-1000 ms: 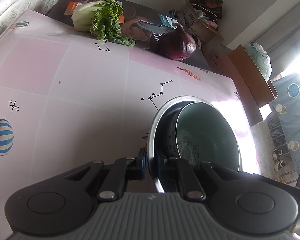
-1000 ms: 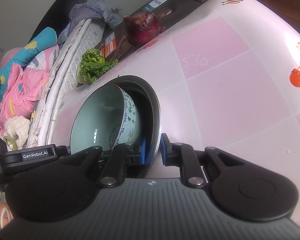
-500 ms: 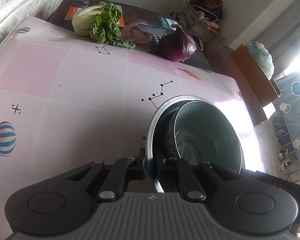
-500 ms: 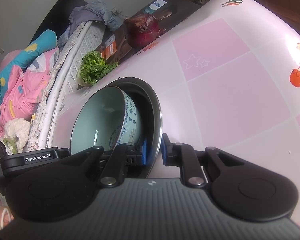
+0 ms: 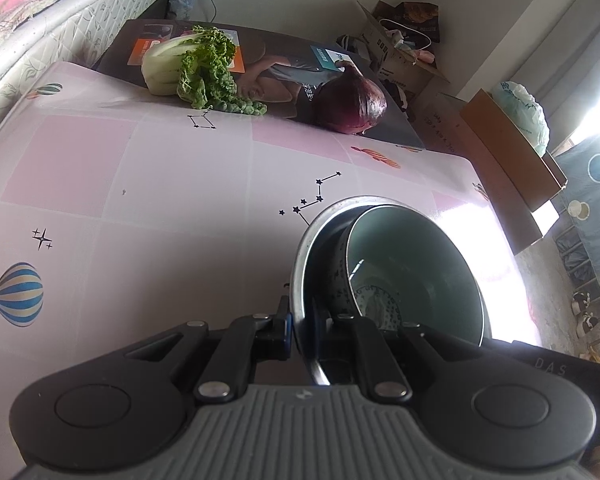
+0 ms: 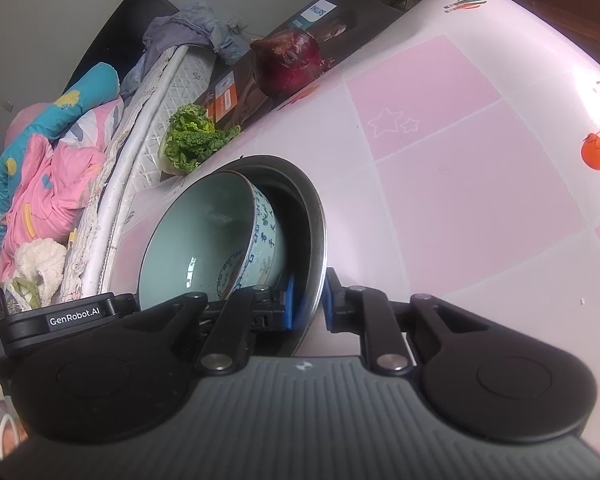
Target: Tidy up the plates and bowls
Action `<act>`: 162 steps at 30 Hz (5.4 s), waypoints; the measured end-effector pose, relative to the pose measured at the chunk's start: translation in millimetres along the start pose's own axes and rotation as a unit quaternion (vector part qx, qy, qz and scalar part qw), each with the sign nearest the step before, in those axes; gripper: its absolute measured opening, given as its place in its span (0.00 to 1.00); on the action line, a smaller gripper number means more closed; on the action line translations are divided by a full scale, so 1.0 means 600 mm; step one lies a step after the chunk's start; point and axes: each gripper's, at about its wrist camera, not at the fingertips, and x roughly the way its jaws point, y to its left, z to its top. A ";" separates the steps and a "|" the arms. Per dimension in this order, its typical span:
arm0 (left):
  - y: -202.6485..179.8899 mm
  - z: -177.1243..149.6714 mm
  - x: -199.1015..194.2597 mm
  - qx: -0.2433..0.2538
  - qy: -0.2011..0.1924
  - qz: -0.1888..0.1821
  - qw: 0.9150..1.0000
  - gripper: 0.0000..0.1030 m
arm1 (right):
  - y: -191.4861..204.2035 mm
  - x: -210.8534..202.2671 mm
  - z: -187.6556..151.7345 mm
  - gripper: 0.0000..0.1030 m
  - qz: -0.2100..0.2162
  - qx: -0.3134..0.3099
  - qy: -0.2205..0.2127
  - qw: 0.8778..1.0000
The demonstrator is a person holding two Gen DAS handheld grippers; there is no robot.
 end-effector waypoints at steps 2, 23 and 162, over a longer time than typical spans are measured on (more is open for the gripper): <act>-0.002 -0.001 -0.001 0.002 -0.002 0.001 1.000 0.09 | 0.000 -0.001 -0.002 0.14 0.000 -0.002 -0.001 1.000; -0.016 -0.001 -0.048 0.016 -0.031 -0.001 0.999 0.09 | 0.023 -0.044 0.001 0.14 0.011 -0.022 -0.026 0.999; -0.016 -0.372 -0.357 0.069 -0.036 0.157 0.984 1.00 | 0.209 -0.368 -0.440 0.99 -0.248 -0.190 -0.098 0.945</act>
